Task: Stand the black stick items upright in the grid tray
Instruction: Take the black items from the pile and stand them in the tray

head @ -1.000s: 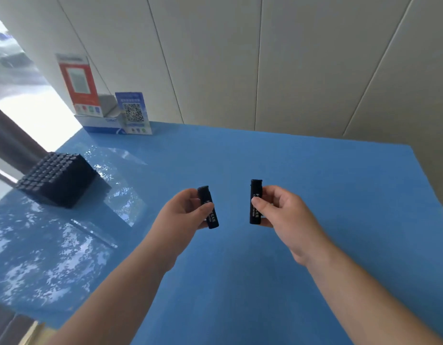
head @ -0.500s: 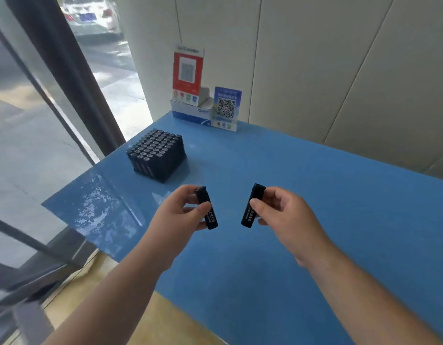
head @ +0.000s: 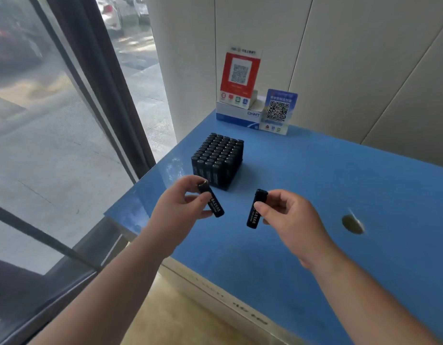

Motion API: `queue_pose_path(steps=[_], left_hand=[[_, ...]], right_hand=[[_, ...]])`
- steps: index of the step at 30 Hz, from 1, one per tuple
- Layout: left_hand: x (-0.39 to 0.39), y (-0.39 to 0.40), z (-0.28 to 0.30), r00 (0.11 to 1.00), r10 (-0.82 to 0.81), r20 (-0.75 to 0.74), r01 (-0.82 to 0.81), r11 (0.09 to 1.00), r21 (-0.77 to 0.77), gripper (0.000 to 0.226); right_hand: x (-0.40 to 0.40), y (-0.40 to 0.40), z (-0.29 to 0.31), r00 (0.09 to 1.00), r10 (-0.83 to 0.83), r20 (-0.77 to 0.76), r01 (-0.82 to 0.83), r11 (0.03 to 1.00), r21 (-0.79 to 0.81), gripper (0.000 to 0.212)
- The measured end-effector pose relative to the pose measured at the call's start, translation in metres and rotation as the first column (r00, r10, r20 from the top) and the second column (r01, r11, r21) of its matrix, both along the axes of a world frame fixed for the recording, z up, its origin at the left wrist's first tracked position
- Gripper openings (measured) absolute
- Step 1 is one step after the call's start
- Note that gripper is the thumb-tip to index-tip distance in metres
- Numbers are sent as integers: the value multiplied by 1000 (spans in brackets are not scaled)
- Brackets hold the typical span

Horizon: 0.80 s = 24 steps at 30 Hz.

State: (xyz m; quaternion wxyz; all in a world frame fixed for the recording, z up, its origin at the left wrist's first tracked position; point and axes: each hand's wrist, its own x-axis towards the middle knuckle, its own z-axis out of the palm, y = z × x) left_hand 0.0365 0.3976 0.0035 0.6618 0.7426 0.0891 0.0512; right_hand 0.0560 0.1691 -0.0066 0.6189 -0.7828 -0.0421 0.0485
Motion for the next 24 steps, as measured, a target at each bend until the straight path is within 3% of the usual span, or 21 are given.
queue_pose_path(steps=[5,10,15,19,24], left_hand=[[40,12,3,998,-70,2,69,991,119,17],[83,25,13,993,-16,116,-11,974,228,9],[117,33,17,984,-156,83,126,948,293,12],[147,31,14,948,-310,70,261,886,382,24],[177,34,4,834,-546,76,409,705,579,21]], right_hand=[[29,9,-3,999,-34,21,33,999,14,14],[68,24,-2,999,-32,28,32,999,13,8],[87,36,-3,1000,-25,-5,25,1000,-4,8],[92,43,-8,995,-97,-21,97,995,-3,8],[91,57,-12,968,-247,-37,248,969,8,10]])
